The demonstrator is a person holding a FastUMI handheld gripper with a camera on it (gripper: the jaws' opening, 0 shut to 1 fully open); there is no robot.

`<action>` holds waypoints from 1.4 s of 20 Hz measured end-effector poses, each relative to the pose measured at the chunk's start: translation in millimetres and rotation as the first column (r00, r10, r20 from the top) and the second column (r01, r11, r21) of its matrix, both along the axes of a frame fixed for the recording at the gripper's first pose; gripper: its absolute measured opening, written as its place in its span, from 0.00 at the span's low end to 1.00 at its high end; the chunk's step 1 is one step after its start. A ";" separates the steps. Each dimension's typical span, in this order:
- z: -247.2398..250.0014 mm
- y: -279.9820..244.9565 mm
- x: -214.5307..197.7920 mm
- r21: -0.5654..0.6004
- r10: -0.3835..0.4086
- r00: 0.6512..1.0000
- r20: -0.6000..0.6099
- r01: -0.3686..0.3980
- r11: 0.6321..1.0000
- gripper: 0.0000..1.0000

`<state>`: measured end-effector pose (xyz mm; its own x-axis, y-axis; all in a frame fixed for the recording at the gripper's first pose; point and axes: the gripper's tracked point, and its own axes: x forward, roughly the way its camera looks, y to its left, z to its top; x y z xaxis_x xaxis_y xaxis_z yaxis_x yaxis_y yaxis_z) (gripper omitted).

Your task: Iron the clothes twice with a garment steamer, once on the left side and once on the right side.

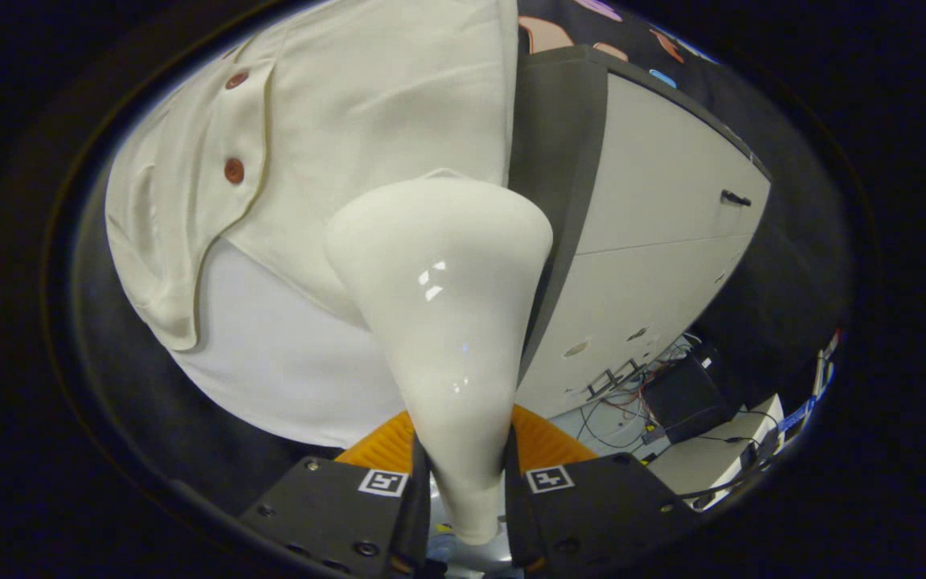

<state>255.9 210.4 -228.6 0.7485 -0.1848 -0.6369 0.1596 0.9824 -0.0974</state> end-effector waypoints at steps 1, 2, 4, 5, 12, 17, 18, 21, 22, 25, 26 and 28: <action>-3.5 0.7 -4.3 -0.004 0.005 1.000 -0.012 -0.005 1.000 0.39; -6.0 1.7 -9.2 -0.007 0.006 1.000 -0.020 -0.007 1.000 0.39; -8.1 7.0 -18.4 -0.001 0.013 1.000 -0.028 -0.013 1.000 0.39; -7.5 9.9 -23.9 -0.001 0.016 0.999 -0.031 -0.016 1.000 0.39; 3.5 23.9 -78.4 0.006 0.048 0.998 -0.033 -0.048 0.999 0.39; 39.7 45.1 -103.3 0.008 0.116 0.992 0.054 -0.117 0.993 0.39; 52.7 49.8 -105.3 -0.001 0.135 0.988 0.081 -0.135 0.991 0.39; 96.4 57.2 -109.4 -0.011 0.147 0.974 0.171 -0.148 0.989 0.39; 112.2 59.6 -109.9 -0.014 0.155 0.968 0.199 -0.155 0.988 0.39; 161.9 60.7 -114.2 -0.047 0.185 0.937 0.295 -0.180 0.983 0.39; 178.1 61.7 -118.8 -0.057 0.196 0.925 0.326 -0.188 0.981 0.39; 209.8 61.8 -126.1 -0.060 0.203 0.901 0.383 -0.196 0.979 0.39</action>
<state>129.9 272.1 -18.9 0.9570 -0.0152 -0.2896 -0.0106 0.9961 -0.0872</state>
